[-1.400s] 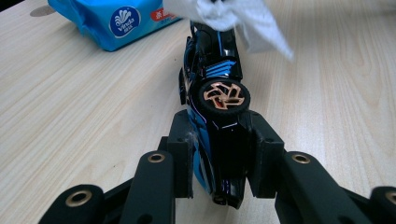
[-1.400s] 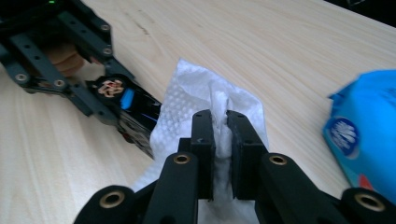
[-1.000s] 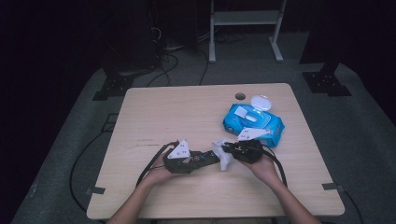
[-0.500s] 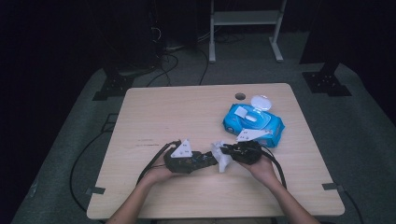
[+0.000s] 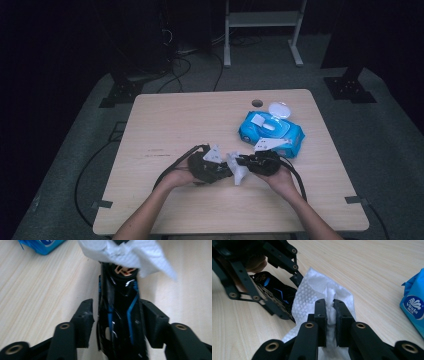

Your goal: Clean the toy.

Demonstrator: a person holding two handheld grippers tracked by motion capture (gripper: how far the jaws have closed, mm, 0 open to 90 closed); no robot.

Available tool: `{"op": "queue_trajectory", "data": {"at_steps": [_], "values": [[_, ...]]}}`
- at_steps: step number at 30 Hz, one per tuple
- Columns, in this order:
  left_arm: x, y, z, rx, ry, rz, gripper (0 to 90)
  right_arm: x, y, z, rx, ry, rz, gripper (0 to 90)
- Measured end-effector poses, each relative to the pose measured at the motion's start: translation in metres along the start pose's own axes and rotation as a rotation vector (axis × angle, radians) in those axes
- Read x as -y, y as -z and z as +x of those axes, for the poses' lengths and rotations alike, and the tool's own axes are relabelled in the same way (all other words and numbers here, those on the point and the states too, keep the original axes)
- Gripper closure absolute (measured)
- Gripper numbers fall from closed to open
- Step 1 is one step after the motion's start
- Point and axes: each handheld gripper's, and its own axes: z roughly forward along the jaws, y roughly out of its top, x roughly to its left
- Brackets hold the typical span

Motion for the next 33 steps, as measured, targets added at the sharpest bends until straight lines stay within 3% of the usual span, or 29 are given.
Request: {"op": "queue_trajectory", "data": {"at_steps": [2,5,12,13,17,20,22,24,28,31,33], "values": [[-0.003,-0.003,0.001,0.027,-0.015,0.021,53.2,0.001,-0.002,-0.001,-0.008,-0.01,0.004,81.1],[-0.007,-0.005,0.002,0.031,-0.02,0.046,55.6,0.003,-0.005,-0.003,-0.026,-0.039,0.008,81.2],[-0.005,-0.003,-0.001,0.0,-0.032,-0.018,56.8,0.005,-0.003,-0.008,-0.052,-0.089,0.0,81.2],[-0.003,0.002,-0.003,-0.001,-0.018,-0.074,56.8,0.003,0.0,-0.006,-0.056,-0.084,-0.017,81.3],[-0.001,0.015,-0.004,-0.007,0.016,-0.201,57.0,-0.008,0.012,0.0,-0.065,-0.064,-0.087,81.4],[0.001,0.021,-0.005,-0.011,0.025,-0.249,57.1,-0.013,0.019,0.002,-0.053,-0.044,-0.119,81.4],[0.002,0.024,-0.008,-0.022,0.024,-0.275,57.1,-0.012,0.021,0.002,-0.035,-0.032,-0.112,81.4],[0.005,0.026,-0.009,-0.012,0.053,-0.324,57.1,-0.01,0.023,0.001,-0.02,-0.029,-0.099,81.4],[0.006,0.027,-0.011,-0.022,0.046,-0.324,57.1,-0.012,0.023,0.004,-0.027,-0.027,-0.1,81.5],[0.006,0.03,-0.01,-0.02,0.049,-0.347,57.2,-0.018,0.026,0.012,-0.028,-0.007,-0.126,81.5],[0.004,0.036,-0.012,-0.037,0.04,-0.363,57.2,-0.025,0.031,0.016,-0.059,-0.009,-0.167,81.5]]}}
